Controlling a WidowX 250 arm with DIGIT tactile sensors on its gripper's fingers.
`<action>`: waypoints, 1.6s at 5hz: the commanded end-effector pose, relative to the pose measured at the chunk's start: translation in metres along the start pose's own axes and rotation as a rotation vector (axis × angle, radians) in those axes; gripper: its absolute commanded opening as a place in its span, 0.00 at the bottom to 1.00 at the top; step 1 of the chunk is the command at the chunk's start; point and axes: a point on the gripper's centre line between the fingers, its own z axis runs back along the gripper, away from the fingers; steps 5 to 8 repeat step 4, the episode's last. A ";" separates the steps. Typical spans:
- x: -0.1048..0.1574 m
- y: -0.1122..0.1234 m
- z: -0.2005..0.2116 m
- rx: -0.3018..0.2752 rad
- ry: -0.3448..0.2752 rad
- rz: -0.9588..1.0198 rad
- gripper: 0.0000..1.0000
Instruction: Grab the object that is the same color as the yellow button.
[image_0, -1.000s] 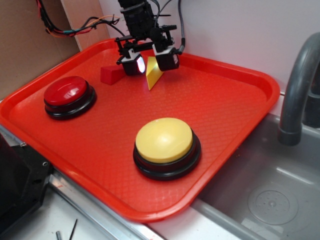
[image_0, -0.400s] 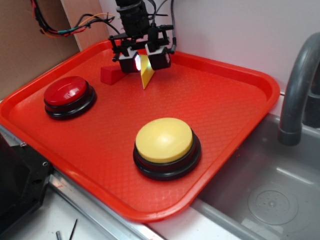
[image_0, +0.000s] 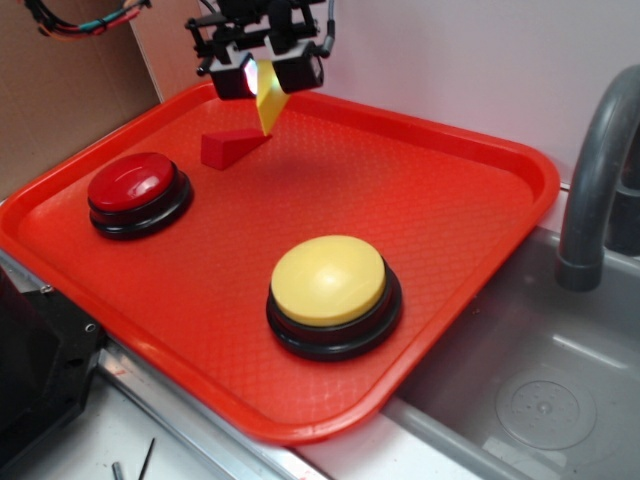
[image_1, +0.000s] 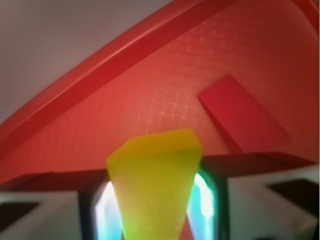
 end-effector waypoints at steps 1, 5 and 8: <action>-0.057 0.002 0.086 -0.087 -0.008 -0.117 0.00; -0.114 0.009 0.087 -0.045 -0.071 -0.172 0.00; -0.114 0.009 0.087 -0.045 -0.071 -0.172 0.00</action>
